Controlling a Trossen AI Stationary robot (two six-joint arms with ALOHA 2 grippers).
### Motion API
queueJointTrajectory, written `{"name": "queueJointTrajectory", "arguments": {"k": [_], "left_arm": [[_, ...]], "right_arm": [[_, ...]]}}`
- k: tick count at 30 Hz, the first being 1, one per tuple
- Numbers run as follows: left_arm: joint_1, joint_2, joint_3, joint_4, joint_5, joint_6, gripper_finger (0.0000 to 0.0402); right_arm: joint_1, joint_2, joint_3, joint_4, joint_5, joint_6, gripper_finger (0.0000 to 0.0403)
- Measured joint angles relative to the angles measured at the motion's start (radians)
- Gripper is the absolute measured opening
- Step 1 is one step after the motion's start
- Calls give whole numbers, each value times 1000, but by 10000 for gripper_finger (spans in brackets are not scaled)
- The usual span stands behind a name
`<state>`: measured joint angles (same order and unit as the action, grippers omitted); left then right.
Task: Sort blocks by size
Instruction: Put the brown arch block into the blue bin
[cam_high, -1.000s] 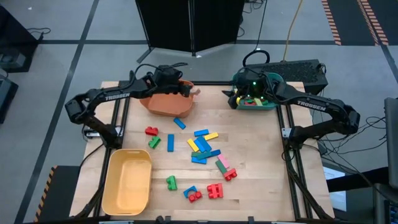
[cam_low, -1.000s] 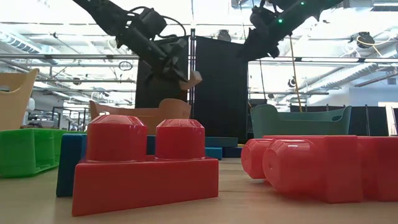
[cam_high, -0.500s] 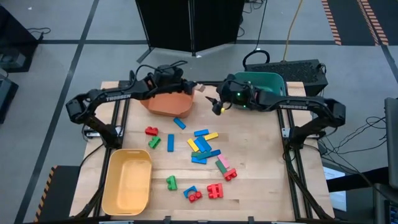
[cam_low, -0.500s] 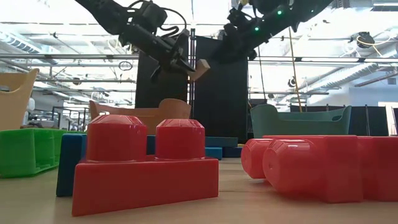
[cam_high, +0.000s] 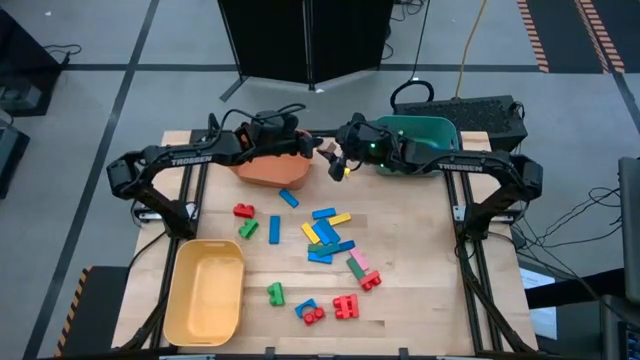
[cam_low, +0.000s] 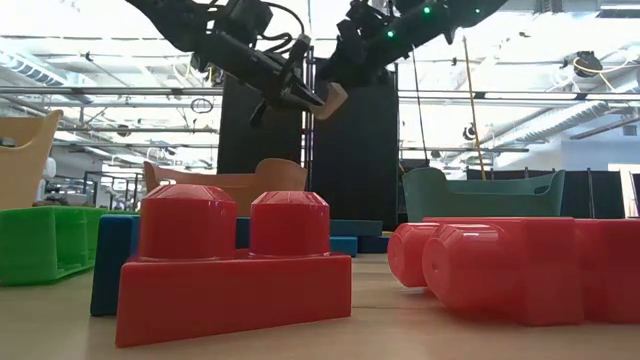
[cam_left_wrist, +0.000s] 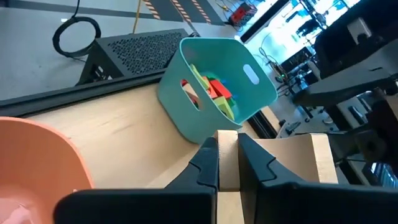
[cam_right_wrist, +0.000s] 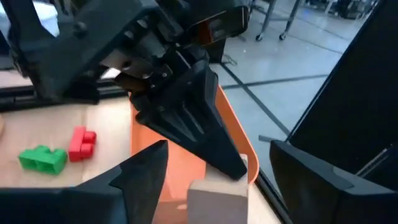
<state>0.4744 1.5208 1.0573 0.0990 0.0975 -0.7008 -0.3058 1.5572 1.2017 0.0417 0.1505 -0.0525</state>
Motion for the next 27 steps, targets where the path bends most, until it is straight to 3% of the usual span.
{"name": "queueJointTrajectory", "arguments": {"k": [6, 13, 21, 27], "left_arm": [[2, 0, 0, 12, -3, -28, 15], [1, 0, 0, 17, -2, -28, 16], [2, 0, 0, 12, 4, -38, 17], [9, 0, 0, 7, 63, -35, 26]], "right_arm": [[3, 1, 19, -148, -4, -4, 230], [5, 1, 19, -146, -14, 20, 205], [5, 0, 19, -149, -11, 51, 115], [5, -3, 19, -156, -31, 61, 115]]}}
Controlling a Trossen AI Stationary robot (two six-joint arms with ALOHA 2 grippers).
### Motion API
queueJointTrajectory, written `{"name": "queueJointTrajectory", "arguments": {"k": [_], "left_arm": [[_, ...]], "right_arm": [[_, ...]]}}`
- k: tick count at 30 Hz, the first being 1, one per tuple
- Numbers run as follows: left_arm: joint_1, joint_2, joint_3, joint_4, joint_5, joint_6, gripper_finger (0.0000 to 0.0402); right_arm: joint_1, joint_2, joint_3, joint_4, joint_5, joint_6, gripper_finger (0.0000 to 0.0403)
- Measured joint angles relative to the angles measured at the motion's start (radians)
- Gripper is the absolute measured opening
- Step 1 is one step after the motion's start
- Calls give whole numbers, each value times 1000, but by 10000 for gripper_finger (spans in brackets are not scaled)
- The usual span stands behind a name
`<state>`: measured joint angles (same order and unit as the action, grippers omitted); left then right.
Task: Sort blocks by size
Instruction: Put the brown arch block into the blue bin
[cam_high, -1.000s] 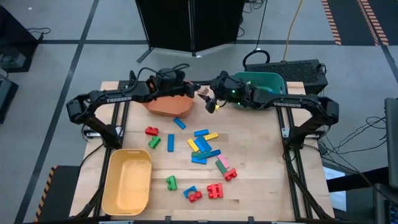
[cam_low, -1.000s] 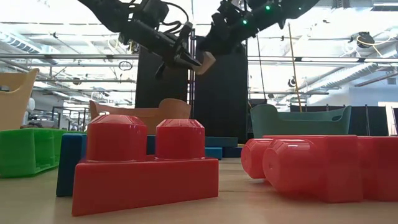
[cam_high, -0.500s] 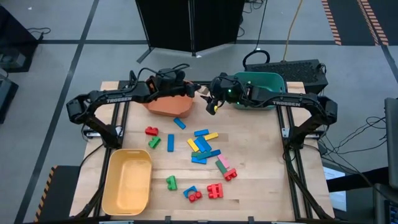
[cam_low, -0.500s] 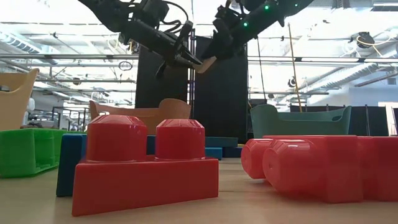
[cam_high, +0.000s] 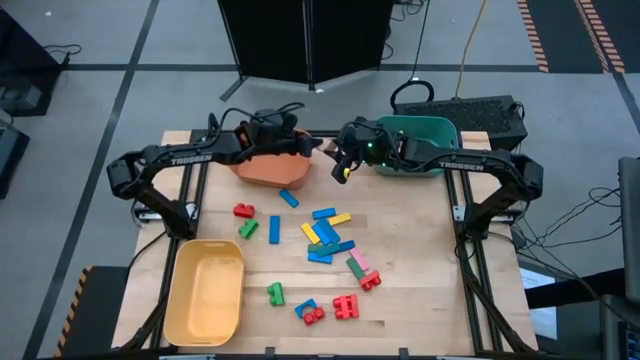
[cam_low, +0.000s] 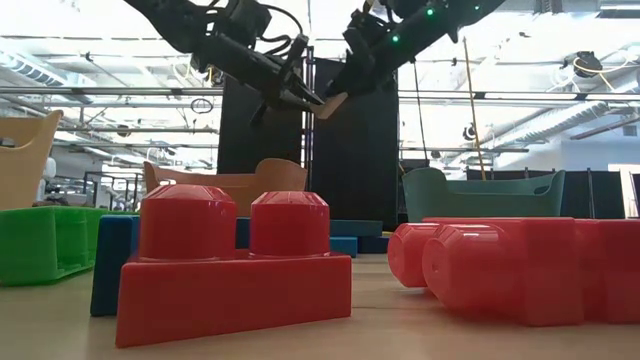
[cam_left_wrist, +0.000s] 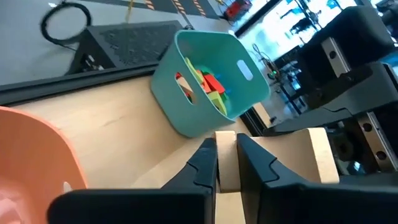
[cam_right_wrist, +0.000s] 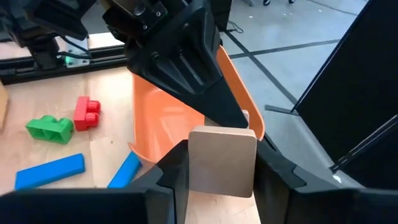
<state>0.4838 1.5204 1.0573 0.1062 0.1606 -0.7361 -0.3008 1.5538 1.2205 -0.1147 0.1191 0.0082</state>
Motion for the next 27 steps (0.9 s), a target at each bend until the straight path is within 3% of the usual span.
{"name": "queueJointTrajectory", "arguments": {"k": [4, 11, 19, 23, 27], "left_arm": [[22, -18, 0, -5, 59, -3, 57], [76, -36, 2, -12, 101, 20, 109], [95, -52, 1, -65, 249, 96, 113], [90, -73, 1, -112, 257, 143, 114], [86, -97, 1, -179, 258, 204, 114]], "right_arm": [[-6, -29, 2, -40, -13, 11, 115], [-58, -144, 0, -273, 3, 10, 115], [-154, -276, 0, -627, 89, 9, 115], [-218, -318, -17, -775, 95, 23, 121], [-288, -361, -102, -800, 86, 27, 126]]}}
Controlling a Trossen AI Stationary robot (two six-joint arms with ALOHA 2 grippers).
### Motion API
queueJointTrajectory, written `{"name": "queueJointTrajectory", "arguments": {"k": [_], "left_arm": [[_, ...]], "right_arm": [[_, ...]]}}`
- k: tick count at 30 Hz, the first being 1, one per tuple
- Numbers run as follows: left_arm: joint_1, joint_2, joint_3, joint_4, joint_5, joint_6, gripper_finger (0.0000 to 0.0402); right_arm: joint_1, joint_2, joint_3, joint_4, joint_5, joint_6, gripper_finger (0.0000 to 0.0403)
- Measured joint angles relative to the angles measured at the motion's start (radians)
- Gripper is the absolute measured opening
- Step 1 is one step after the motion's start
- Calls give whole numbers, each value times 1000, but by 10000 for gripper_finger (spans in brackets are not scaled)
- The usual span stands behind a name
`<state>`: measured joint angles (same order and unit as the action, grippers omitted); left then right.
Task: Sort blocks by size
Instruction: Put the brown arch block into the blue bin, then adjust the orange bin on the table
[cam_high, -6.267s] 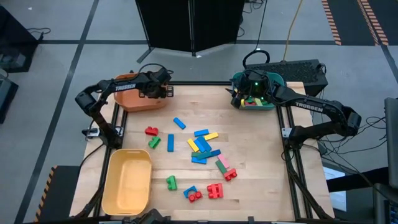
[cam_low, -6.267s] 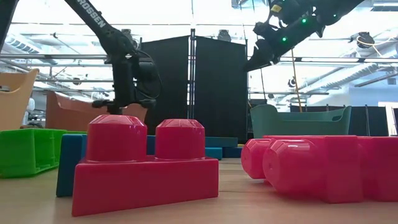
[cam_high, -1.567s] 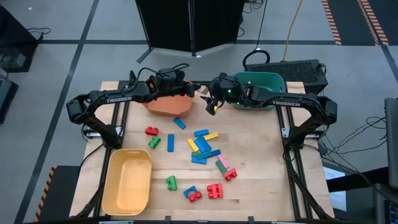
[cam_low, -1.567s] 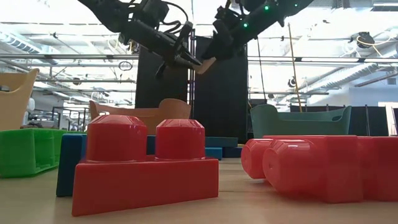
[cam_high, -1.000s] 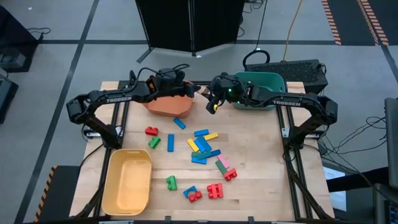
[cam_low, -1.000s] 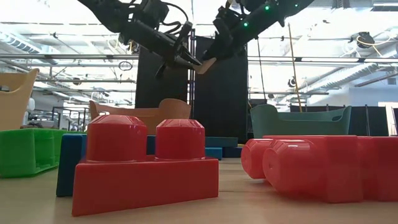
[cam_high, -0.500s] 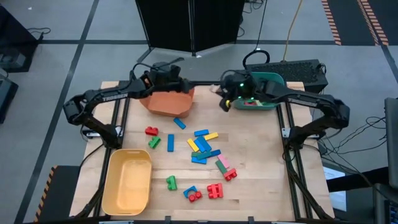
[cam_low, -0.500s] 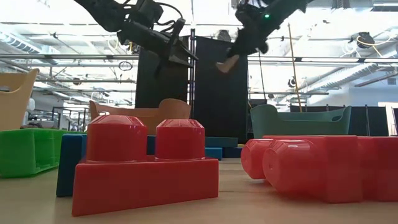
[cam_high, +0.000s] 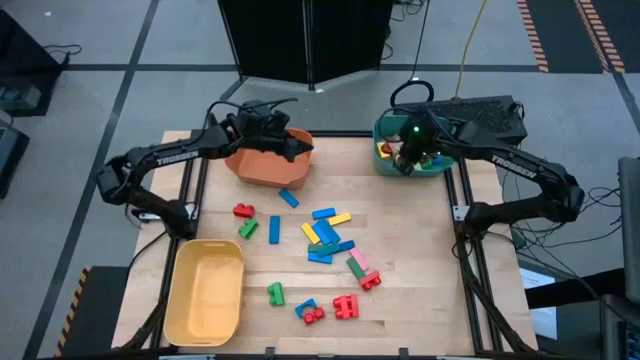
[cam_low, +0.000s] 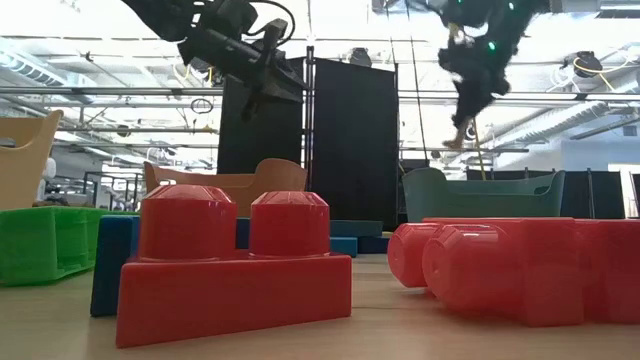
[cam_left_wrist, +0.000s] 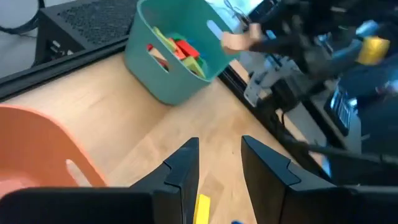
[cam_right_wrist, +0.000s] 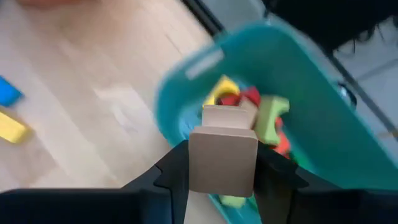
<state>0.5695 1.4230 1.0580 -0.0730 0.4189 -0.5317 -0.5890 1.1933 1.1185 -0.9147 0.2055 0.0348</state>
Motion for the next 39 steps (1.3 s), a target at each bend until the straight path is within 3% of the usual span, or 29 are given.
{"name": "queueJointTrajectory", "arguments": {"k": [8, 13, 20, 27, 31, 35, 39], "left_arm": [[-42, -14, 0, -136, 4, 82, 114], [-76, -14, 0, -164, -5, 129, 114], [-127, -14, 0, -174, -35, 254, 114], [-186, -14, 0, -184, -128, 290, 114], [-226, -6, -1, -222, -161, 391, 114], [-259, 11, -1, -315, -236, 439, 114], [-286, 24, 0, -372, -245, 442, 114]], "right_arm": [[-123, -13, -232, 195, -167, -20, 126], [-168, -12, -321, 323, -177, -8, 131], [-225, -13, -334, 375, -43, 3, 180], [-255, -14, -334, 404, -49, -45, 243], [-250, -49, -327, 452, -57, -43, 261], [-239, -125, -325, 565, -142, -46, 255], [-240, -201, -324, 659, -279, -55, 245]]}}
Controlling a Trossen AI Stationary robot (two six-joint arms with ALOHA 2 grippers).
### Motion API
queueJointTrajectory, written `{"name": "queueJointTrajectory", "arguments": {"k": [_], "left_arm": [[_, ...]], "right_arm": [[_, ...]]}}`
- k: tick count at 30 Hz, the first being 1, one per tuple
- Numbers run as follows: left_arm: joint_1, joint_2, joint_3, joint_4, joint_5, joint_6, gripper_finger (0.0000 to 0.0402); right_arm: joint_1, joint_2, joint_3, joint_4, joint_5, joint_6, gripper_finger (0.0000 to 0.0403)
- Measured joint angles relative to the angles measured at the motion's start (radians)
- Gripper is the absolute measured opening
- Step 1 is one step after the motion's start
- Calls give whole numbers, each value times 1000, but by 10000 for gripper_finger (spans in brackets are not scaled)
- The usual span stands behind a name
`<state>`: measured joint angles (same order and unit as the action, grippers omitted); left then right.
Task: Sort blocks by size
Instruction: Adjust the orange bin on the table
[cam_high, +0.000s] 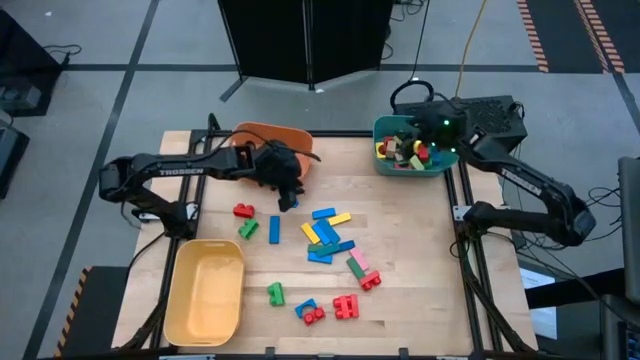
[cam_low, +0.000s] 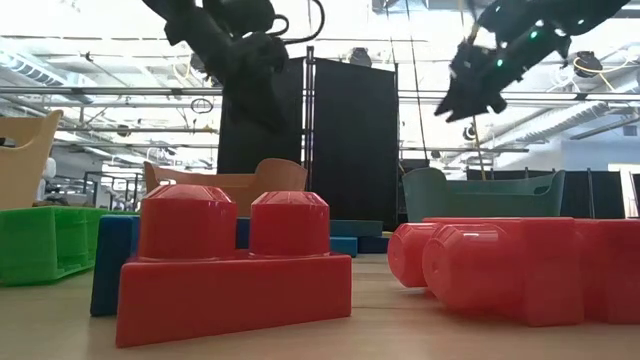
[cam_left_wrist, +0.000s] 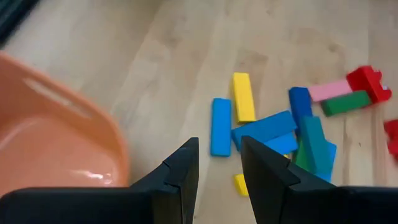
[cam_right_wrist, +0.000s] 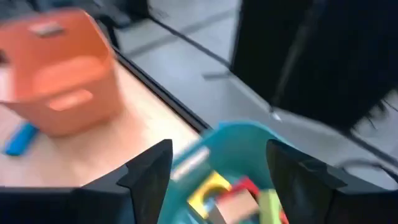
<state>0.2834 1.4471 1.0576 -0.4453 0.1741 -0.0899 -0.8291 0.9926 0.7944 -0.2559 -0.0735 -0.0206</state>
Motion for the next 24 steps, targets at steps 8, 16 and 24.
{"name": "queueJointTrajectory", "arguments": {"k": [8, 16, 24], "left_arm": [[-89, 40, -1, -64, -1, 235, 114], [-112, 151, -1, -187, -97, 416, 114], [-76, 282, -1, -195, -197, 622, 114]], "right_arm": [[16, -83, 0, -15, -163, -78, 242], [88, -92, 0, -102, -170, -27, 242], [194, -91, 0, -134, -163, 155, 242]]}}
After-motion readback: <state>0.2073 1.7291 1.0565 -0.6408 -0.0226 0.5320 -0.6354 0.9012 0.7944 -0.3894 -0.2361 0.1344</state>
